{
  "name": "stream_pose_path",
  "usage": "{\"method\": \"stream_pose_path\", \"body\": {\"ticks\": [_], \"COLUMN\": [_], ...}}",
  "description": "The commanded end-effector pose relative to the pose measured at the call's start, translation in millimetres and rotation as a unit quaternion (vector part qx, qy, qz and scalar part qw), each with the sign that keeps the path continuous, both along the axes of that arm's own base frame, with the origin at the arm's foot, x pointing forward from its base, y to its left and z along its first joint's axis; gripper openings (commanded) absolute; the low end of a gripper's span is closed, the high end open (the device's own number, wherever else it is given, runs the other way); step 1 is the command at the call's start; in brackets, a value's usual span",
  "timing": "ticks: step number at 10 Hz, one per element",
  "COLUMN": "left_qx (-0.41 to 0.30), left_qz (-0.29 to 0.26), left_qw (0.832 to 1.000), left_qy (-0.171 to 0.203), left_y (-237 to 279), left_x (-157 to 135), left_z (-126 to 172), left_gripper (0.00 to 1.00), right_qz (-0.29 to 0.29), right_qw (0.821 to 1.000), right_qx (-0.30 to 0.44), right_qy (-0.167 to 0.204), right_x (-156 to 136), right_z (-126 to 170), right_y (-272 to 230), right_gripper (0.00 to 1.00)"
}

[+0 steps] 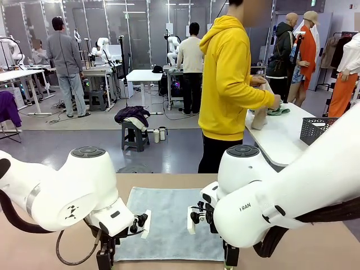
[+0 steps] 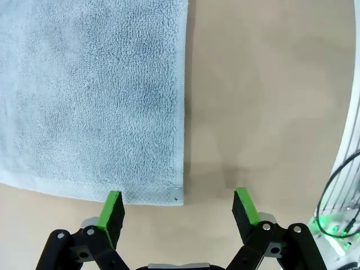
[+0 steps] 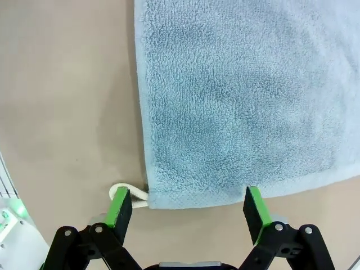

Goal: Fold the towels and place them in the basket.
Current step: When a person lays out a Towel with hook on the table, fold it in half twice.

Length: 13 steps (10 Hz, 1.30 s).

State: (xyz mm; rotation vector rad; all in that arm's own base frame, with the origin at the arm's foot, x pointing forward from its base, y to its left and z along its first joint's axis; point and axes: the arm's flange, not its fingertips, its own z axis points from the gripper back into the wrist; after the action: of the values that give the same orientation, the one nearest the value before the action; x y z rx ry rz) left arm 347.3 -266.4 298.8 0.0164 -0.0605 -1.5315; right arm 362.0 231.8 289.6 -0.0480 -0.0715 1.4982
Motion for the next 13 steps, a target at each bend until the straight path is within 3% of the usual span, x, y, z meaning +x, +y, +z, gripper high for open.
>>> {"method": "stream_pose_path", "body": {"ticks": [1, 3, 4, 5, 6, 7, 8, 9, 10, 13], "left_qx": [-0.001, 0.0, 0.001, 0.001, 0.003, 0.003, 0.005, 0.006, 0.007, 0.006], "left_qz": [0.009, 0.008, 0.008, 0.01, 0.012, 0.013, 0.011, 0.01, 0.008, 0.012], "left_qw": [1.0, 1.0, 1.0, 1.0, 1.0, 1.0, 1.0, 1.0, 1.0, 1.0], "left_qy": [-0.008, -0.007, -0.007, -0.007, -0.008, -0.006, -0.007, -0.007, -0.007, -0.006], "left_y": [-4.6, -3.9, -4.3, -3.9, -2.8, -2.9, -4.1, -3.9, -3.3, -1.2], "left_x": [2.7, 3.0, 2.4, 2.6, 3.3, 4.1, 4.2, 4.8, 4.2, 1.5], "left_z": [-3.3, -4.1, -4.1, -3.8, -3.8, -4.9, -4.9, -4.2, -4.5, -0.1], "left_gripper": [0.95, 0.86, 0.4, 0.26, 0.0, 0.0, 0.0, 0.07, 0.0, 0.0], "right_qz": [-0.01, -0.015, -0.017, -0.017, -0.017, -0.018, -0.018, -0.019, -0.021, -0.024], "right_qw": [1.0, 1.0, 1.0, 1.0, 1.0, 1.0, 1.0, 1.0, 1.0, 1.0], "right_qx": [-0.002, 0.002, 0.005, 0.006, 0.008, 0.008, 0.007, 0.007, 0.008, 0.006], "right_qy": [0.002, 0.0, -0.004, -0.007, -0.007, -0.006, -0.007, -0.007, -0.007, -0.005], "right_x": [-9.9, -10.1, -10.6, -10.3, -9.8, -9.4, -8.9, -8.1, -8.1, -7.8], "right_z": [-11.8, -12.5, -12.1, -11.4, -10.8, -10.6, -9.8, -8.6, -8.0, -5.2], "right_y": [-7.0, -8.8, -8.5, -8.8, -8.7, -8.7, -8.8, -8.6, -9.1, -8.5], "right_gripper": [1.0, 1.0, 0.83, 0.45, 0.23, 0.0, 0.0, 0.0, 0.04, 0.0]}}
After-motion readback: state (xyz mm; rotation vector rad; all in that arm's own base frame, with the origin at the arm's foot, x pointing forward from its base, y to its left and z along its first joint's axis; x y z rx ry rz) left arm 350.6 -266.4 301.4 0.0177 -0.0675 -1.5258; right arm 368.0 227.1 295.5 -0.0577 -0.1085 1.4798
